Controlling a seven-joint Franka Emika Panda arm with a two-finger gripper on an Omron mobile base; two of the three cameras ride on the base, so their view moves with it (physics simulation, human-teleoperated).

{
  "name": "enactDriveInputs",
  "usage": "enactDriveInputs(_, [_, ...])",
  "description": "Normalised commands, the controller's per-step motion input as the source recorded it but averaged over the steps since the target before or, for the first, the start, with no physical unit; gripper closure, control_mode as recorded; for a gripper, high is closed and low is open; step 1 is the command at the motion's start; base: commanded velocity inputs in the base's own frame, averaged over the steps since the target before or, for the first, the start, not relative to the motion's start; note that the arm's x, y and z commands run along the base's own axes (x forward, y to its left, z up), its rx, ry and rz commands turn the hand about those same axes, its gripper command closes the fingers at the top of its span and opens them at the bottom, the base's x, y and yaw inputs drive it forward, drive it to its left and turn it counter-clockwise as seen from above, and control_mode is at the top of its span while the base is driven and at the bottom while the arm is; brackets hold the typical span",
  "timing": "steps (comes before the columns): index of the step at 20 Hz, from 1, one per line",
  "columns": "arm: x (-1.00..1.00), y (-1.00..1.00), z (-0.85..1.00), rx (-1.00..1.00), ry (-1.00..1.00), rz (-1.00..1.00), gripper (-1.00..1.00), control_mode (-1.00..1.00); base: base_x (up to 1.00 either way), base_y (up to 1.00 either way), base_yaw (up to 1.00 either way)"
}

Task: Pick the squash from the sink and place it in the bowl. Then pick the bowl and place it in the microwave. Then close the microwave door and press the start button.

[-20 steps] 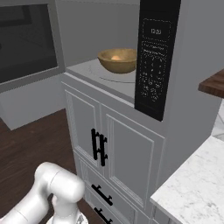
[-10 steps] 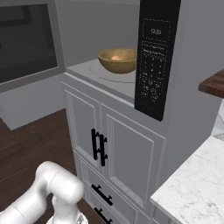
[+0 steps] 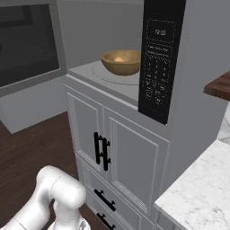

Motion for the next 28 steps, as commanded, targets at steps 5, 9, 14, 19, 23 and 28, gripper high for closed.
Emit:
enactDriveInputs(5, [-0.24, -0.70, 0.23, 0.41, -0.26, -0.06, -1.00, -1.00, 0.00, 0.00, 0.00])
enactDriveInputs(9, [-0.08, -0.98, 0.51, 0.53, -0.13, -0.05, -1.00, -1.00, 0.00, 0.00, 0.00])
enactDriveInputs(14, [0.03, -1.00, 0.32, 0.54, 0.00, -0.09, -1.00, -1.00, 0.00, 0.00, 0.00])
enactDriveInputs(19, [0.41, -1.00, 0.21, 0.31, 0.00, -0.07, -1.00, -1.00, 0.00, 0.00, 0.00])
enactDriveInputs(23, [0.30, -1.00, 0.13, 0.25, 0.00, -0.09, -1.00, -1.00, 0.00, 0.00, 0.00])
enactDriveInputs(28, [0.41, -1.00, 0.00, 0.17, 0.01, -0.12, -1.00, -1.00, 0.00, 0.00, 0.00])
